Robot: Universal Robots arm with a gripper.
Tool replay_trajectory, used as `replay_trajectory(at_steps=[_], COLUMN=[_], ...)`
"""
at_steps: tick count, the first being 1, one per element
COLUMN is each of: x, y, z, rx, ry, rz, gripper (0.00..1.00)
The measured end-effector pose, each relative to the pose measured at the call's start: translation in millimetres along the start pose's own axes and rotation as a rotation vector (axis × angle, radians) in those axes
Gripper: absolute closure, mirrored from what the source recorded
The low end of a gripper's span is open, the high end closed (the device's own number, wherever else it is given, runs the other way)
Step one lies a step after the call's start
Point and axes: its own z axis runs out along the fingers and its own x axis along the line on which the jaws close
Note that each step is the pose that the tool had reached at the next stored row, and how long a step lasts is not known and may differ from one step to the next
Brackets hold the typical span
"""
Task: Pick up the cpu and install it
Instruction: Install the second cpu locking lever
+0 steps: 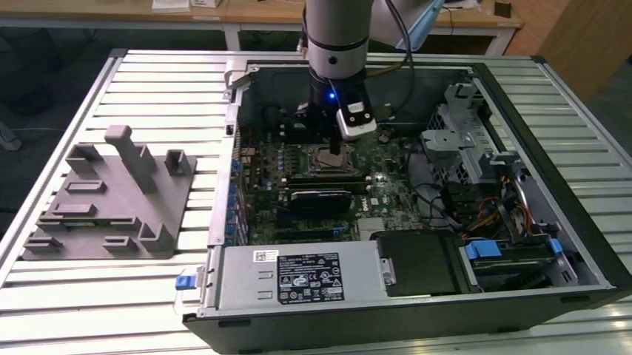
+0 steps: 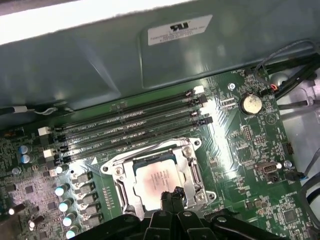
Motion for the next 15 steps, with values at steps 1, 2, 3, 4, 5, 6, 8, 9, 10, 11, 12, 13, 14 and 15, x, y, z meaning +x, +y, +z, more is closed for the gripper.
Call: replay_trajectory(at_steps=[1, 2, 3, 4, 5, 6, 8, 9, 10, 11, 12, 13, 14, 15], x=[-0.3, -0.7, -1.1, -1.4, -1.8, -2.2, -3.0, -3.5, -3.9, -4.4, -4.8, -5.3, -5.6, -6.0], y=[-1.1, -2.4, -3.6, -4.8, -6.1, -7.5, -10.2, -11.9, -13.4, -14.9, -16.5, -18.1, -19.6, -20.8], z=[0.0, -0.1, -0.2, -0.2, -0.3, -0.4, -0.5, -0.6, -0.7, -0.8, -0.9, -1.0, -1.0, -1.1], rx=[-0.0001, -0.0001, -0.0001, -0.0002, -0.0002, -0.0002, -0.0004, -0.0003, -0.0002, -0.0003, -0.0004, -0.0003, -0.0005, -0.0005], ry=[0.0, 0.0, 0.0, 0.0001, 0.0001, 0.0001, 0.0001, 0.0001, 0.0001, 0.0001, 0.0001, 0.0002, 0.0002, 0.0003], rz=[0.0, 0.0, 0.0, 0.0, 0.0, -0.001, -0.001, -0.001, -0.001, -0.001, -0.001, -0.002, -0.002, -0.003], gripper=[0.89, 0.89, 0.89, 0.89, 0.89, 0.89, 0.89, 0.89, 0.89, 0.89, 0.89, 0.89, 0.89, 0.89])
